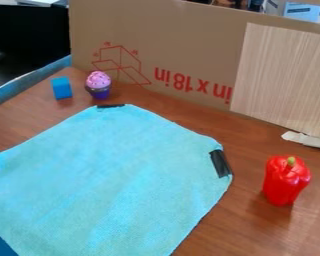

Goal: Fold cloth from right to left

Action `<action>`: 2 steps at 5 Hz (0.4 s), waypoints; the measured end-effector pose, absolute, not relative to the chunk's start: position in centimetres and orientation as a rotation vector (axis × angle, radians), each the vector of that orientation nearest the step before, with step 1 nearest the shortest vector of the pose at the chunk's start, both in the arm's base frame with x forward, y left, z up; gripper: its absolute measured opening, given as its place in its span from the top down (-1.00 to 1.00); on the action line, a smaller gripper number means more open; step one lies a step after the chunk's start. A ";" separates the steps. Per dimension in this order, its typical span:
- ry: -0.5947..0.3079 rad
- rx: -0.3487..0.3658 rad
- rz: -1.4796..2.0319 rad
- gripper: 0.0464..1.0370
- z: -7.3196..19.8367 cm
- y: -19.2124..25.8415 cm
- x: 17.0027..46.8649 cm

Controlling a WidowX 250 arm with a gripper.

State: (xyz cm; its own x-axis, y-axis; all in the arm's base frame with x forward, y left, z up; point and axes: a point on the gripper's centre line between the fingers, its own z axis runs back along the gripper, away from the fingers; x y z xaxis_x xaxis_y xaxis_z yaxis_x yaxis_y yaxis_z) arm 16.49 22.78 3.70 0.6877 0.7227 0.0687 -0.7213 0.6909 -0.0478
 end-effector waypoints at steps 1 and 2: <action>-0.068 -0.090 0.813 0.99 4.9 22.7 16.7; -0.065 -0.147 0.846 0.95 8.5 21.8 17.6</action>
State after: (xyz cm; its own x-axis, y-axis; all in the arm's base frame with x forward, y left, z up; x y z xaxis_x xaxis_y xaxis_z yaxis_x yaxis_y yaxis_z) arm 17.56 21.82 8.49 0.6614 0.7500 -0.0011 -0.7411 0.6533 -0.1549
